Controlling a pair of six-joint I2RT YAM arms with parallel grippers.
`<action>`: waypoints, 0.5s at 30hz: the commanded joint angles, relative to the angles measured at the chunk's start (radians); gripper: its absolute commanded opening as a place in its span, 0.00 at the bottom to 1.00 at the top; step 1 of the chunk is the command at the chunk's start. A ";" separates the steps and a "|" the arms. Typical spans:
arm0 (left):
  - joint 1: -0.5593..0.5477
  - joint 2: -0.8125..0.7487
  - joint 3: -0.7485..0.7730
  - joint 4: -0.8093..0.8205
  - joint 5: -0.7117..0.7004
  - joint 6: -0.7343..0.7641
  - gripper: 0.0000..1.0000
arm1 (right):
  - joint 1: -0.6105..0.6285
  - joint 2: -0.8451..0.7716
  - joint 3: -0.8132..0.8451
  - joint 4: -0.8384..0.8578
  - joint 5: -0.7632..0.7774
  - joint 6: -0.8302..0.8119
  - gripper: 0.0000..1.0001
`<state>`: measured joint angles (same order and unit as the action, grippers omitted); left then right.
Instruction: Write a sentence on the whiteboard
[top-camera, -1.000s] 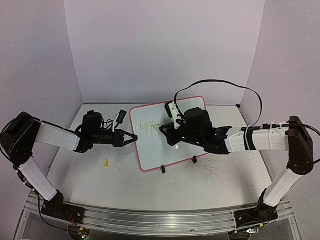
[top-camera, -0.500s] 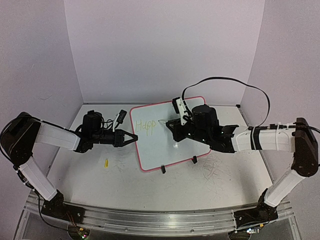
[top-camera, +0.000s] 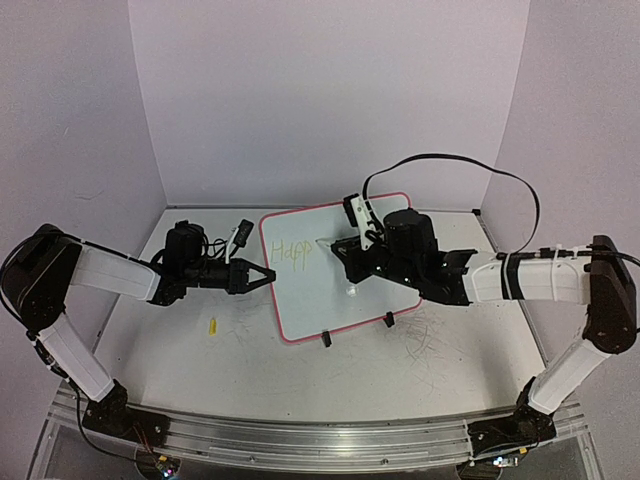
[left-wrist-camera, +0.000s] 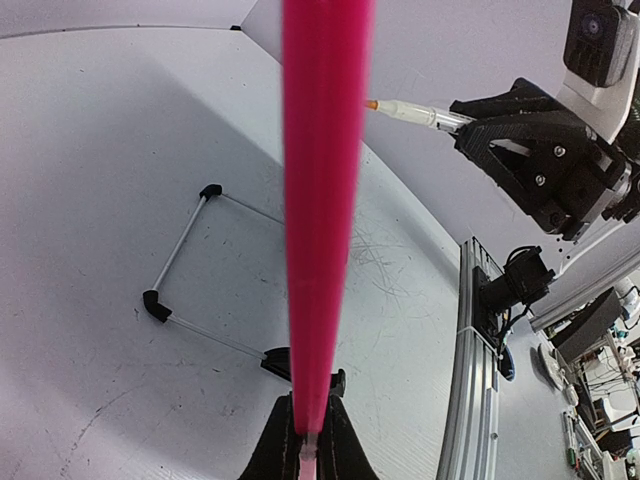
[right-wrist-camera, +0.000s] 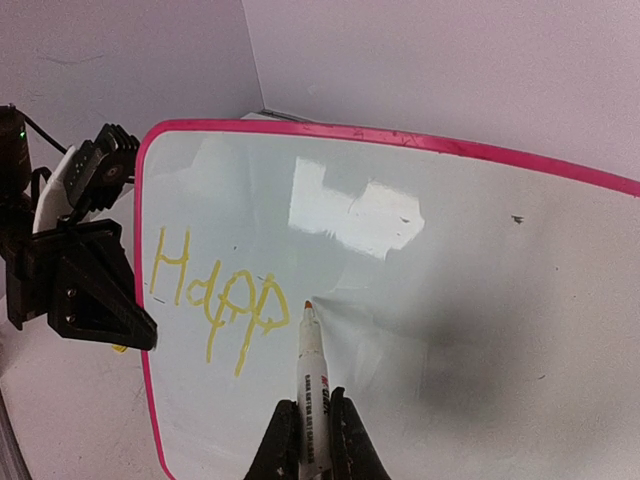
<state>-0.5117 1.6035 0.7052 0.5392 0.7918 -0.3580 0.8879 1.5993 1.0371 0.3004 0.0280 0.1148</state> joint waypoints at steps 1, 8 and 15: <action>-0.004 -0.029 0.027 -0.001 0.006 0.027 0.00 | 0.000 0.015 0.058 0.058 0.002 -0.014 0.00; -0.004 -0.033 0.026 -0.003 0.005 0.027 0.00 | 0.000 0.041 0.086 0.063 0.003 -0.013 0.00; -0.004 -0.038 0.027 -0.005 0.006 0.027 0.00 | 0.000 0.044 0.048 0.056 0.023 0.011 0.00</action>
<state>-0.5117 1.6035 0.7052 0.5390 0.7918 -0.3576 0.8879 1.6414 1.0843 0.3248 0.0288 0.1132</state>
